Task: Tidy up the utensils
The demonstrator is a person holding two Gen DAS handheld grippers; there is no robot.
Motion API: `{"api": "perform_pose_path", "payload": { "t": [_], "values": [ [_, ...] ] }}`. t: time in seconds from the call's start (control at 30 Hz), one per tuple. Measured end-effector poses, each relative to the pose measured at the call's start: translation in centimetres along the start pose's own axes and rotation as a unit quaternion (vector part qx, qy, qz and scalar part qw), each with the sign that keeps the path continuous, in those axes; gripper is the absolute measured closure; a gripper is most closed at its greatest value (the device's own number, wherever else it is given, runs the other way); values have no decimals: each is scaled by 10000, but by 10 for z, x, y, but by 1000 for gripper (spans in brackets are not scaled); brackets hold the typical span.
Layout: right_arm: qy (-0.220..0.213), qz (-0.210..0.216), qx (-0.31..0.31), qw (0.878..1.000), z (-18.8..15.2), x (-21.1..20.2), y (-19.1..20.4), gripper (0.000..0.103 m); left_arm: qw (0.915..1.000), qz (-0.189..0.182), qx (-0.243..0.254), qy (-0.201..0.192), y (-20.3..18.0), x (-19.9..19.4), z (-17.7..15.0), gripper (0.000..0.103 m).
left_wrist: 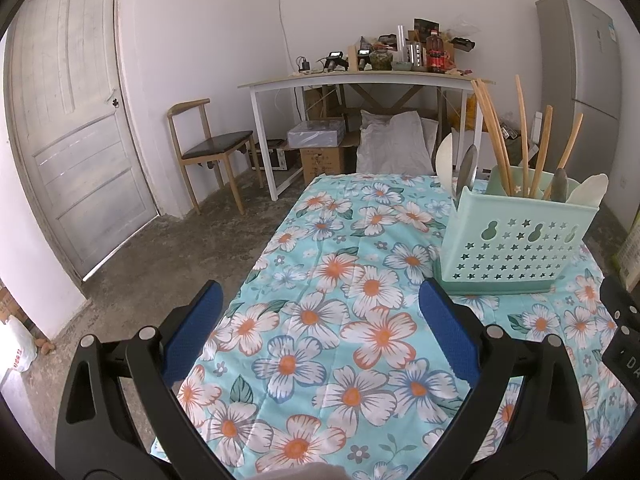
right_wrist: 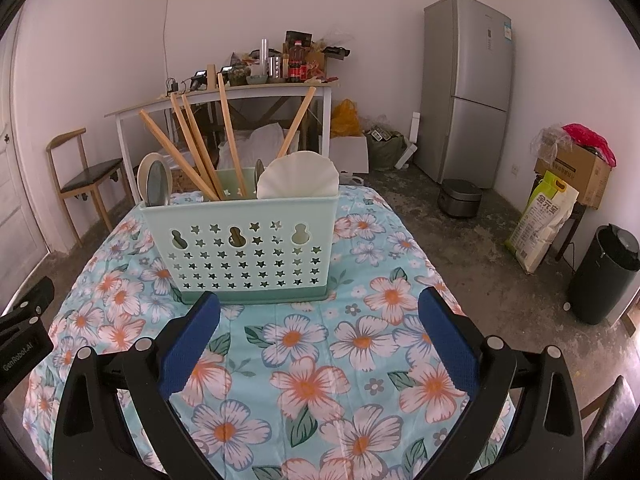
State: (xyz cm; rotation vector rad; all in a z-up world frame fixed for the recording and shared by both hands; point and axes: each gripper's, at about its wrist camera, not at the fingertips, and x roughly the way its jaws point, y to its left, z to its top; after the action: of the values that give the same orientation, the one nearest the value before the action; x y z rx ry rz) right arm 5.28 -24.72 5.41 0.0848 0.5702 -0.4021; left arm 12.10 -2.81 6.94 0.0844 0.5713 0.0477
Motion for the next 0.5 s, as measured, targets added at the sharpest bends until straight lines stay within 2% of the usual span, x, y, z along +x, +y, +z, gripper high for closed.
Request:
{"api": "perform_pose_path", "payload": {
  "t": [0.5],
  "values": [
    [-28, 14, -9, 10000, 0, 0, 0, 7, 10000, 2, 5, 8, 0, 1, 0, 8]
  ]
}}
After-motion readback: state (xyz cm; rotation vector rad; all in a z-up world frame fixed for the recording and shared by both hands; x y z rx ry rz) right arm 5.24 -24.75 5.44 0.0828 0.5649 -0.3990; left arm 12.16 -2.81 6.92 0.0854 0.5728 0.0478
